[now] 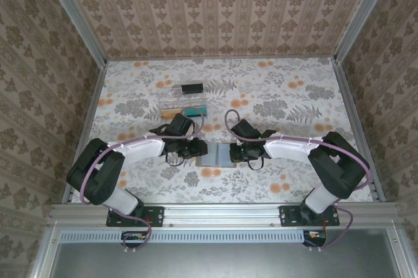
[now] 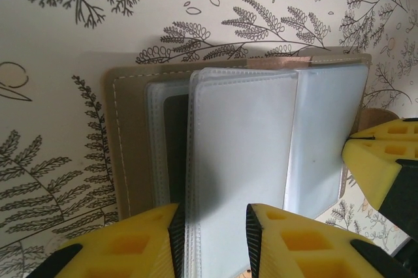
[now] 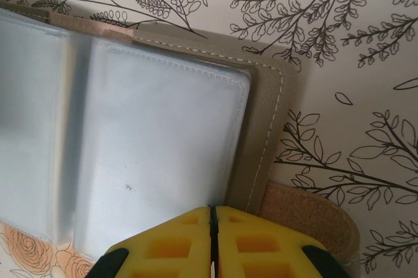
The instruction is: Take the credit cards out of the card holder
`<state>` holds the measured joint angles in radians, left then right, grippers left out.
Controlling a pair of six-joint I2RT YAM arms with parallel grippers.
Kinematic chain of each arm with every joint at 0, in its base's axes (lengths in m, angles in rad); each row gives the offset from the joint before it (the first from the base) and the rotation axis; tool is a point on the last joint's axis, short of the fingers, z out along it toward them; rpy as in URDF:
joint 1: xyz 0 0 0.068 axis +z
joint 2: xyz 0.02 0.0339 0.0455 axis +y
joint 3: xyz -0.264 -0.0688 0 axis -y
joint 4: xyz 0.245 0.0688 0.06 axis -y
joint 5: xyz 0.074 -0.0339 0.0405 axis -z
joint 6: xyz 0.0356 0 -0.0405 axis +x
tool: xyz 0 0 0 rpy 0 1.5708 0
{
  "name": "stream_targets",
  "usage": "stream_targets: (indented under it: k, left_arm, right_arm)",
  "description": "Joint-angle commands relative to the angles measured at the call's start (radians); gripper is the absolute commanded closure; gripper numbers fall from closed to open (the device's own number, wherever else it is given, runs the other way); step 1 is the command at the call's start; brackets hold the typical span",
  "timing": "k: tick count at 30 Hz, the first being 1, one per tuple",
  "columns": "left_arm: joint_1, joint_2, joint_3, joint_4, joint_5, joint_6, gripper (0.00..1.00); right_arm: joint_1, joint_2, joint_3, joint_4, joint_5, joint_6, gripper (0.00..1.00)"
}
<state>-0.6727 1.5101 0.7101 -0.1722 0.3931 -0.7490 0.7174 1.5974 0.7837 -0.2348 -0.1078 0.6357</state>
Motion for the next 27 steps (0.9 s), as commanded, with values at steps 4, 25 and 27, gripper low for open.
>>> stream_targets:
  k: [4,25,27]
  left_arm:
    - [0.002,0.005,0.016,0.011,0.034,0.013,0.67]
    - [-0.054,0.06,0.058,0.193,0.243,0.023,0.66]
    - [-0.06,0.074,0.064,0.208,0.283,0.024,0.64]
  right_arm:
    - [0.008,0.045,-0.004,-0.032,0.022,0.013,0.89]
    - [0.008,0.047,-0.005,-0.031,0.027,0.021,0.89]
    - [0.009,0.044,-0.003,-0.032,0.032,0.024,0.88]
